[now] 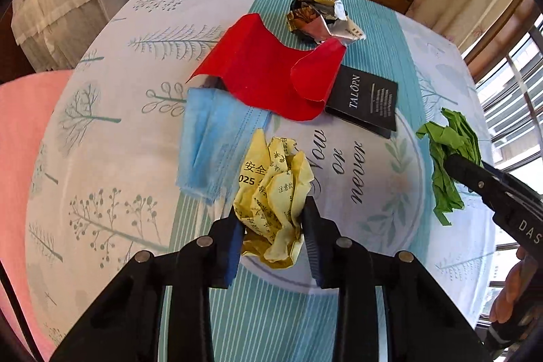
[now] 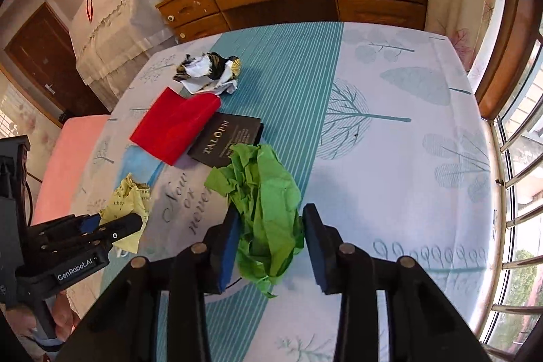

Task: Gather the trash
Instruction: 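Grasp the yellow crumpled paper with the left tool while the right tool grasps the green paper, then carry the yellow and green papers over the trash bin, then open both tools to drop the papers into the bin, then raise both tools back toward the table, then grasp the blue face mask with the left tool while the right tool grasps the red cloth, then carry the blue mask and red cloth over the trash bin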

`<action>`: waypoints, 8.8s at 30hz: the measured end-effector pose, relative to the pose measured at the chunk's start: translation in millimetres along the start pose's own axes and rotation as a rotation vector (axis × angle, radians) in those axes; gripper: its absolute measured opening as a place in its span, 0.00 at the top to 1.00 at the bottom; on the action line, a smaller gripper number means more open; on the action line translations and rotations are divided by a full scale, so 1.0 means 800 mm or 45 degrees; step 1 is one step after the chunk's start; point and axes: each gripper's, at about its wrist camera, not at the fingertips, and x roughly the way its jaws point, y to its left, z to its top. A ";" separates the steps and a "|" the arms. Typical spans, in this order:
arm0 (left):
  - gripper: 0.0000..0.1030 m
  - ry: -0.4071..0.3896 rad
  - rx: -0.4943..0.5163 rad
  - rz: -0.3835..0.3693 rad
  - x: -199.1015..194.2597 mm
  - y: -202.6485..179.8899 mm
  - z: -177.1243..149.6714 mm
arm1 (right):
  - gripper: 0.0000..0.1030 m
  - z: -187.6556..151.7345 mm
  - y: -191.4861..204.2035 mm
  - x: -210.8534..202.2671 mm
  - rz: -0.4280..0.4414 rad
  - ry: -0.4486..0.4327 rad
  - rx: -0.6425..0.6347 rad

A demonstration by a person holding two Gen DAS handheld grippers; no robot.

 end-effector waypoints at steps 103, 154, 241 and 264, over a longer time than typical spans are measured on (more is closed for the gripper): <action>0.10 0.207 0.330 -0.074 0.004 0.133 -0.511 | 0.48 -0.557 0.147 0.050 -0.074 0.313 0.567; 0.11 -0.354 0.070 -0.055 -0.277 0.141 -0.135 | 0.48 -0.148 0.202 -0.223 -0.219 -0.204 -0.044; 0.92 -0.198 0.176 -0.133 -0.240 0.231 -0.362 | 0.98 -0.334 0.286 -0.162 -0.058 0.210 0.214; 0.90 0.240 0.287 -0.215 0.000 0.178 -0.538 | 0.97 -0.607 0.197 0.027 -0.337 0.611 0.441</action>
